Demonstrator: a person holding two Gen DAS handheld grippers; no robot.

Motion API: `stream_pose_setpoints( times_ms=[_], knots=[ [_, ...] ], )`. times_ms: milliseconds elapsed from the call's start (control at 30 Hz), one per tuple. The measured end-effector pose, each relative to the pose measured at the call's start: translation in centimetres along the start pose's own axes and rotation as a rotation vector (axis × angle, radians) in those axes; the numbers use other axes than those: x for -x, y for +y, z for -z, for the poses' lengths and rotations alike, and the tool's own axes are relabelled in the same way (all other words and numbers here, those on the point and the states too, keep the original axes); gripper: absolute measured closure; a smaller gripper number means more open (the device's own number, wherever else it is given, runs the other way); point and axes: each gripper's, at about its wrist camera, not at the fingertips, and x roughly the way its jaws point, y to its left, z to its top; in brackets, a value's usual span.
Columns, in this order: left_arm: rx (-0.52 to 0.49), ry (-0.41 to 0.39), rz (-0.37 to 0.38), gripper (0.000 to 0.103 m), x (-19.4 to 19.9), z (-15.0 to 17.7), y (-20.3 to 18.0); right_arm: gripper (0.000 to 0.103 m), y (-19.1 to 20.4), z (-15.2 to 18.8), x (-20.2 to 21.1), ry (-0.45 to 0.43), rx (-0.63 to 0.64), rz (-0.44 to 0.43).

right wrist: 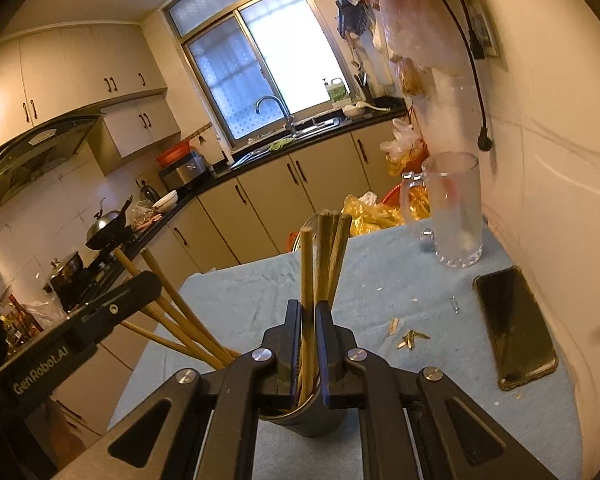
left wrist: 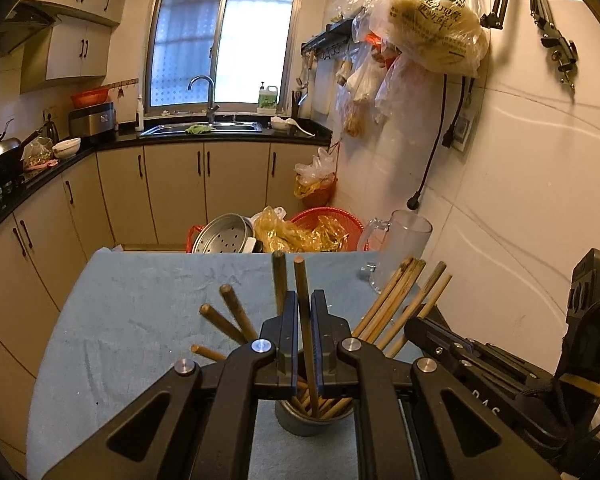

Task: Organize utensils

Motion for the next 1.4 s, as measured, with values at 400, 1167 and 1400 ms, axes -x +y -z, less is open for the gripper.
stream_pose_setpoints(
  times_ms=[400, 1167, 1400],
  knots=[
    [0.004, -0.045, -0.013, 0.056, 6.0, 1.6, 0.8, 0.079, -0.1, 0.5, 4.5, -0.011, -0.041, -0.021],
    [0.007, -0.03, -0.282, 0.025, 26.2, 14.9, 0.7, 0.036, 8.0, 15.4, 26.8, -0.059, 0.18, 0.014],
    [0.015, -0.051, -0.308, 0.018, 28.3, 15.6, 0.5, 0.035, 8.8, 17.2, 29.4, -0.084, 0.203, 0.032]
  ],
)
